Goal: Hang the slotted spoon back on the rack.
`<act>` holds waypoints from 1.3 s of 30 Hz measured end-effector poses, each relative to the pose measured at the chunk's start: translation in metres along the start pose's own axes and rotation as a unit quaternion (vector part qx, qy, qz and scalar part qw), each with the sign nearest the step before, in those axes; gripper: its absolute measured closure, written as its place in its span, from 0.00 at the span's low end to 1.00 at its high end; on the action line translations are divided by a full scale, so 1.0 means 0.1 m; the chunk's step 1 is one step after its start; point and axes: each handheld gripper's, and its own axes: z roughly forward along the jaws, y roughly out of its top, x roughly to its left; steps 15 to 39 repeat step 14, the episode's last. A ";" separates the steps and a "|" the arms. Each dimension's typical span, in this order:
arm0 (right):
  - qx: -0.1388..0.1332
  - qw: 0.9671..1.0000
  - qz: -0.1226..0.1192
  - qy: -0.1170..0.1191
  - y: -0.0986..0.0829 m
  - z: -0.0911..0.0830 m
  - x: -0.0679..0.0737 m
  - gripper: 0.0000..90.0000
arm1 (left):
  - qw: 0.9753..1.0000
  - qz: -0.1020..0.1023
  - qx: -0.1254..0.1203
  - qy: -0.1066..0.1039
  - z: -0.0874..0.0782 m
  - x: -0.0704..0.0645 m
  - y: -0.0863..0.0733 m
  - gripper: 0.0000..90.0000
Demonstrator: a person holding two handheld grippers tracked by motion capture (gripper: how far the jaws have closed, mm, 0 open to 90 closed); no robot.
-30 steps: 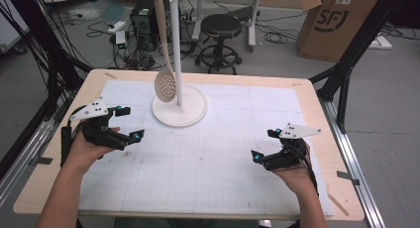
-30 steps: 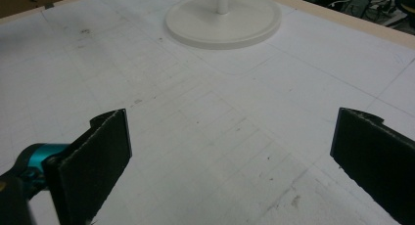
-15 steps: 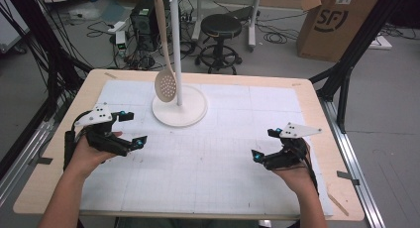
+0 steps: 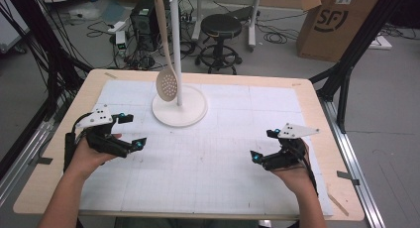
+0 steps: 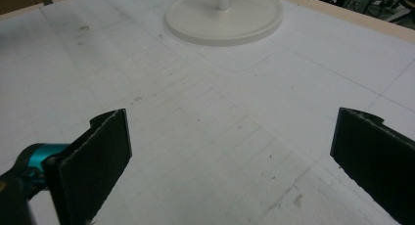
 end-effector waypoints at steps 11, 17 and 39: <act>0.002 1.000 0.001 0.000 -0.01 0.01 0.00 0.00 | 1.000 0.001 0.004 -0.001 0.02 -0.01 -0.01 0.02; 0.002 1.000 -0.002 0.000 -0.01 0.01 -0.01 0.00 | 1.000 -0.002 0.004 0.001 0.02 0.00 -0.02 0.02; 0.002 1.000 -0.002 0.000 -0.01 0.01 -0.01 0.00 | 1.000 -0.002 0.004 0.001 0.02 0.00 -0.02 0.02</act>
